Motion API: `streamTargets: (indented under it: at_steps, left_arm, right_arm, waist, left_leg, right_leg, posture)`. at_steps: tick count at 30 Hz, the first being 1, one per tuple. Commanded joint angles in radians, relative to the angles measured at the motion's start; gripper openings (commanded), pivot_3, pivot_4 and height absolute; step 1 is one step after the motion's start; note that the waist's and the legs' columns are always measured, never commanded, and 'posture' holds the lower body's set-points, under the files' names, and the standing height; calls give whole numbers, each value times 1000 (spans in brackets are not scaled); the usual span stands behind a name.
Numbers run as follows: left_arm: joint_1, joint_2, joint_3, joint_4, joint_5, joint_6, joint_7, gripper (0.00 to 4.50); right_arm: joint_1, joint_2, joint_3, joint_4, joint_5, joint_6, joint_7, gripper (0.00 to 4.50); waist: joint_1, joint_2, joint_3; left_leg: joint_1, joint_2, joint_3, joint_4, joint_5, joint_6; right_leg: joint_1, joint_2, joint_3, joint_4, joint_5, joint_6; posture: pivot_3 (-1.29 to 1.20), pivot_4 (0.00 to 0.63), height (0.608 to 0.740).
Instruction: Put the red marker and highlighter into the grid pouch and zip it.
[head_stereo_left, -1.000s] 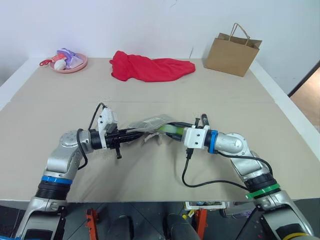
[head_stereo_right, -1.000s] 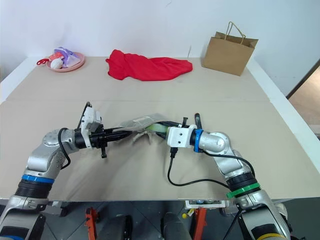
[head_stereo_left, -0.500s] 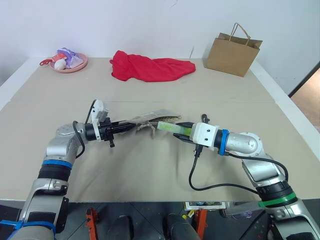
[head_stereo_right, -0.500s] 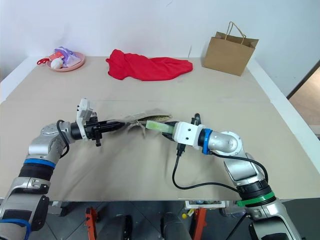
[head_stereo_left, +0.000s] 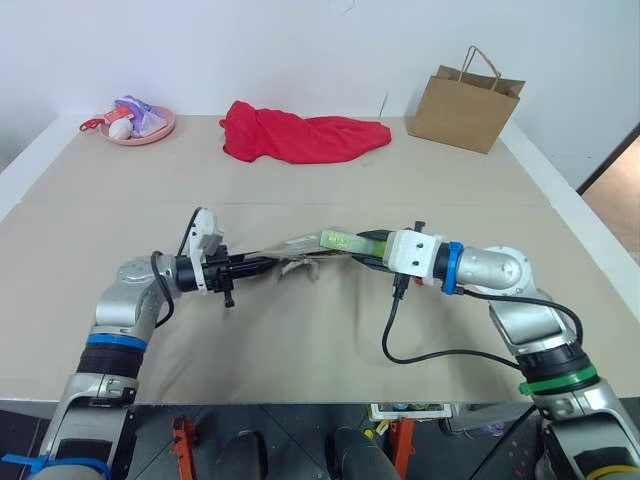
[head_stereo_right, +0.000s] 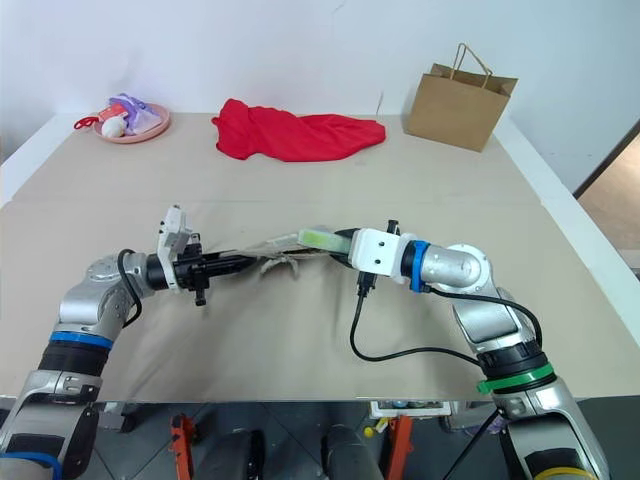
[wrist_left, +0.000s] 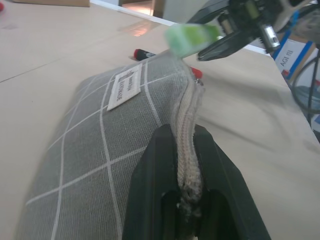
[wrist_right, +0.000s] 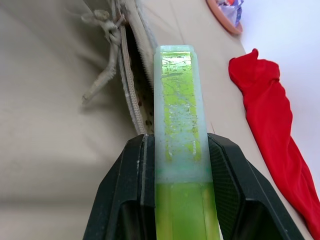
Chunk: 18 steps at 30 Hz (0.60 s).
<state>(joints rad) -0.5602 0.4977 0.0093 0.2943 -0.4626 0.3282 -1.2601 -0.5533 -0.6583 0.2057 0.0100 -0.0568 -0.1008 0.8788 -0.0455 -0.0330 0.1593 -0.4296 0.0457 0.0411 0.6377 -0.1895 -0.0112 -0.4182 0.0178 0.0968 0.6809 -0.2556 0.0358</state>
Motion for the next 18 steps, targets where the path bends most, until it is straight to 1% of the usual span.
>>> streamTargets:
  at_steps: [1,5,6,9,11,13,14,16,18]
  left_arm:
    - [-8,0,13,-55,-20,7,5,0]
    - [-9,1,21,-59,-22,11,13,0]
    - [-7,2,22,-60,-22,11,13,0]
    - [-2,4,23,-62,-25,14,17,0]
    - [1,0,21,-62,-26,14,18,0]
    - [2,-4,19,-62,-27,14,20,0]
    - [2,-6,18,-62,-28,15,20,0]
    - [-4,-11,16,-56,-28,15,19,0]
    - [-10,-16,14,-51,-27,15,19,0]
  right_arm:
    - [-36,9,-2,7,2,-34,10,1086]
    - [-28,0,-52,-23,85,38,44,1086]
    - [-20,-14,-73,-51,131,94,68,1086]
    - [8,-61,-133,-142,265,273,131,1086]
    - [44,-113,-179,-220,371,414,177,1086]
    - [84,-159,-202,-282,433,499,211,1086]
    - [106,-180,-203,-307,445,523,223,1086]
    - [137,-203,-182,-323,420,522,225,1086]
    - [145,-202,-157,-308,377,503,205,1086]
  waist:
    - [0,0,0]
    - [0,0,0]
    - [1,0,0]
    - [1,0,0]
    - [2,0,0]
    - [3,0,0]
    - [3,0,0]
    - [3,0,0]
    - [-1,0,0]
  left_leg:
    - [0,0,0,0,0,0]
    - [0,0,0,0,0,0]
    - [0,0,0,0,0,0]
    - [0,-1,0,0,0,0]
    - [-1,-1,-1,0,0,0]
    - [-1,-1,-2,0,0,0]
    - [-1,-1,-2,0,0,0]
    - [-1,-1,-2,0,0,0]
    - [0,-1,-2,0,0,0]
  right_leg:
    - [0,0,0,0,0,0]
    - [0,0,0,0,0,-1]
    - [0,-1,0,0,2,-3]
    - [0,-1,0,0,2,-3]
    - [0,-2,-1,0,2,-3]
    - [1,-2,-1,0,2,-3]
    - [1,-2,-2,0,1,-3]
    - [1,-2,-2,0,1,-3]
    - [1,-2,-2,0,-2,3]
  posture:
    - [0,150,740]
    - [0,150,740]
    - [0,150,740]
    - [0,150,740]
    - [0,150,740]
    - [0,150,740]
    - [0,150,740]
    - [0,150,740]
    - [0,150,740]
